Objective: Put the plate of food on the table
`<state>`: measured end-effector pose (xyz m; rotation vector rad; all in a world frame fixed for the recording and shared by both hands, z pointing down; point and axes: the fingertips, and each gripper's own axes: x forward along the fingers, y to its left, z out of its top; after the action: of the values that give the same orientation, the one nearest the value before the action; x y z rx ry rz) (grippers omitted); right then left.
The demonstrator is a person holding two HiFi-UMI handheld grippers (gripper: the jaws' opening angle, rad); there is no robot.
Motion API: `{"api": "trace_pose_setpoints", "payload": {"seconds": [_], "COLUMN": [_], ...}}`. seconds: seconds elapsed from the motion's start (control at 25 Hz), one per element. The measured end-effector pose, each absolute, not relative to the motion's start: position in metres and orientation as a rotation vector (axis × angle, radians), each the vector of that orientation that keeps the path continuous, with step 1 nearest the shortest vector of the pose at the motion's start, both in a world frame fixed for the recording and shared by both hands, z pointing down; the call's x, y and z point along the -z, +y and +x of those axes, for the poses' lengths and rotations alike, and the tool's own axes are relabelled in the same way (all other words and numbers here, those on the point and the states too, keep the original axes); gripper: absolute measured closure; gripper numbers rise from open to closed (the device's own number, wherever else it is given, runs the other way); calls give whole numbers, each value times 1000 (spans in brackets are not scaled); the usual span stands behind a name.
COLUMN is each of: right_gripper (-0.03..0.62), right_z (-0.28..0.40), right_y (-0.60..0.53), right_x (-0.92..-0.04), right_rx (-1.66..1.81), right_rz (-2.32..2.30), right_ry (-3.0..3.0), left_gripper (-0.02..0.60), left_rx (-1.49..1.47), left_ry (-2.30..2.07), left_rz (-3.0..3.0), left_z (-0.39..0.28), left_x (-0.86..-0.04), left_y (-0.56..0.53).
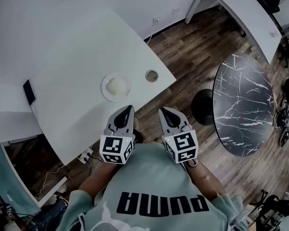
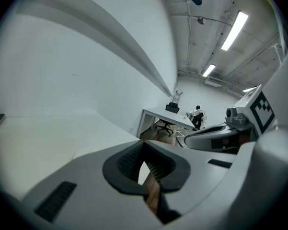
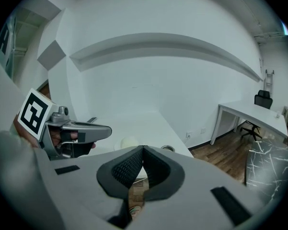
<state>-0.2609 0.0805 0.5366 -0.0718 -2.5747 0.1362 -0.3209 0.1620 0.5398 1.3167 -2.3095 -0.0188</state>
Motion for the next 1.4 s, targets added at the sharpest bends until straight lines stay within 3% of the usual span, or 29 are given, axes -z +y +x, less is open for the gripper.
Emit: {"api": "trace_pose_setpoints", "payload": {"seconds": [0.64,0.84,0.96,1.4], "right_gripper": [586,586,586,583], "right_z": [-359,-373,-379,-397], "right_y": [104,110,111,107], "right_x": [-582,-606,-618,-654], "right_rx": [-301,-384,-432,-536], "right_rz": [-56,-69,-77,-61], "right_ry": [-2443,-2371,-2336,-2226], "left_gripper": [575,572,526,511], "left_rx": [56,103,106,148], "left_ry": [-2190,-2123,-2090,-2004], "left_rz": [1098,1037,1023,967], "left_z": [-440,-454,-459,-478], "left_x": [-607,-632,-643,-671], "left_y": [229,241,242,244]}}
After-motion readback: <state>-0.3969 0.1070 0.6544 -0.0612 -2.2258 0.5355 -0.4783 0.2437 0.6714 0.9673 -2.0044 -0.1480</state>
